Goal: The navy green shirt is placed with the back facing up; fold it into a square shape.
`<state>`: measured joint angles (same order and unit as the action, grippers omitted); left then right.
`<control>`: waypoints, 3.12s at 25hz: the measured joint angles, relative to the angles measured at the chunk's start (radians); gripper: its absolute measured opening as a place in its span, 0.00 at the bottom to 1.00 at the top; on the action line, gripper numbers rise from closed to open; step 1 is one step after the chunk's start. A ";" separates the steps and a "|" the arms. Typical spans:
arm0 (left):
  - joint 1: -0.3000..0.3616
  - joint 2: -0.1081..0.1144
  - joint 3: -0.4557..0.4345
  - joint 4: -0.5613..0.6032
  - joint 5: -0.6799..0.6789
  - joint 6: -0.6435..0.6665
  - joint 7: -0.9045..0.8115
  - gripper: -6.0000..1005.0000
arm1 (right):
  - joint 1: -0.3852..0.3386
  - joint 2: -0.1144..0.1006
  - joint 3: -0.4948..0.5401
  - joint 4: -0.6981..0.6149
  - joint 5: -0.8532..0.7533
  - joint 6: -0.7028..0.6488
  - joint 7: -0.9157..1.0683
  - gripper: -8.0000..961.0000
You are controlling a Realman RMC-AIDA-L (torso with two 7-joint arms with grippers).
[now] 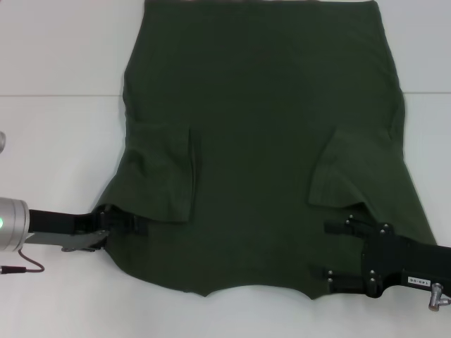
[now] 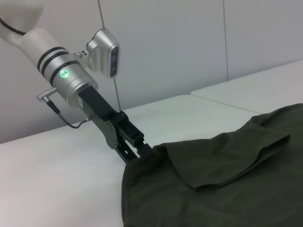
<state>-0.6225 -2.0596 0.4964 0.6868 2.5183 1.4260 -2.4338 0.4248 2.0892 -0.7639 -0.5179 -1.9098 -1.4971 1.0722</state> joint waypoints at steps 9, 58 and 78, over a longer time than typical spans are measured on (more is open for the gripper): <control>-0.007 -0.012 0.115 0.016 0.011 -0.056 -0.012 0.72 | 0.000 -0.002 0.002 0.000 0.000 -0.002 0.013 0.97; 0.003 0.007 0.006 0.019 -0.058 0.016 0.121 0.03 | 0.205 -0.155 0.059 -0.335 -0.702 -0.093 1.457 0.88; 0.003 0.007 0.005 0.013 -0.063 0.018 0.132 0.03 | 0.210 -0.128 0.026 -0.310 -0.739 -0.028 1.439 0.83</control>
<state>-0.6191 -2.0524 0.5016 0.6998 2.4551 1.4435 -2.3020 0.6347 1.9613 -0.7380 -0.8284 -2.6488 -1.5250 2.5115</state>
